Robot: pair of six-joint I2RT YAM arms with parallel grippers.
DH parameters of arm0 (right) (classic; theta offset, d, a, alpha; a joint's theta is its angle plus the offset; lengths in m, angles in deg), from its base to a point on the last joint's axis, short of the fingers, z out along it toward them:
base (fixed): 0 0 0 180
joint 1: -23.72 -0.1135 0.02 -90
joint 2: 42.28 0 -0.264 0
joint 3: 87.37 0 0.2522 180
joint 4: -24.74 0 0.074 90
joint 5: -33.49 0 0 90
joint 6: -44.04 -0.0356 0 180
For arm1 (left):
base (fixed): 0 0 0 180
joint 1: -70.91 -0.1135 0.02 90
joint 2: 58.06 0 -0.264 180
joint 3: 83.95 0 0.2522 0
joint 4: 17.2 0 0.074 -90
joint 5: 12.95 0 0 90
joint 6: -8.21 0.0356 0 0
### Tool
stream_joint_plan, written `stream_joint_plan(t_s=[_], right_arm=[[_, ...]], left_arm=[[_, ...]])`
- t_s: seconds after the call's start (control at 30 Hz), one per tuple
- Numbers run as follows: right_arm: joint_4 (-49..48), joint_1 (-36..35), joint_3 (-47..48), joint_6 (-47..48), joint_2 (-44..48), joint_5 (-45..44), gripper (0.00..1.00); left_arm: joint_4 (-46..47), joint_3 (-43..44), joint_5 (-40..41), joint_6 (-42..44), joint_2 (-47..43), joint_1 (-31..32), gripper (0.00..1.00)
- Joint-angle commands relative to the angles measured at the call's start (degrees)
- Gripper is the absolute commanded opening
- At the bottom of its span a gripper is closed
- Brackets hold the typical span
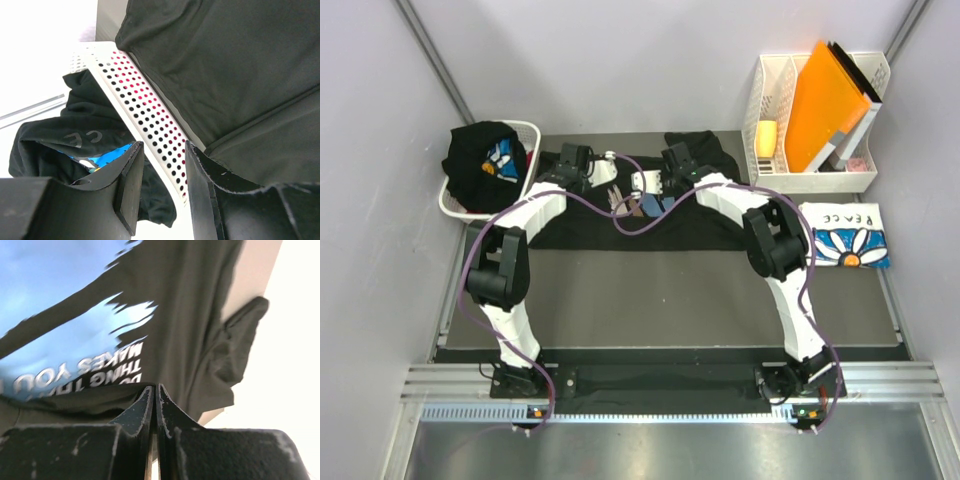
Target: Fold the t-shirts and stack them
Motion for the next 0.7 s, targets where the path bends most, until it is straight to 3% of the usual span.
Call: stream_joint_plan(t_s=[0.0,0.27,0.37,0.4,0.47,0.53,0.67], right_arm=[[-11.44,-1.14,-2.98,1.09,0.46,-0.8,0.0],[-13.03,-1.58,-3.34,1.88,-0.6,-0.63,0.02],[-14.25,-1.76,-4.13,1.88,-0.33,-0.28,0.3],[-15.04,-1.67,-5.26,1.97,0.02,-0.19,0.5],[-17.94,-1.76,-6.67,1.89,0.46,-0.45,0.67],[-18.57,-1.85,-7.64,1.62,0.98,-0.89,0.74],[-17.0,-1.58,-7.56,-4.33,3.0,-1.5,0.77]], left_arm=[[1.7,0.96,0.19,-1.18,-0.11,-0.28,0.43],[1.7,1.23,0.28,-1.09,-0.19,-0.28,0.43],[1.7,1.4,0.19,-1.09,-0.19,-0.28,0.43],[1.62,1.4,0.19,-1.09,-0.11,-0.28,0.43],[1.62,1.49,0.19,-1.09,-0.02,-0.28,0.43],[1.7,1.58,0.19,-1.09,0.07,-0.28,0.43],[1.7,1.75,0.1,-0.56,-0.11,-0.2,0.43]])
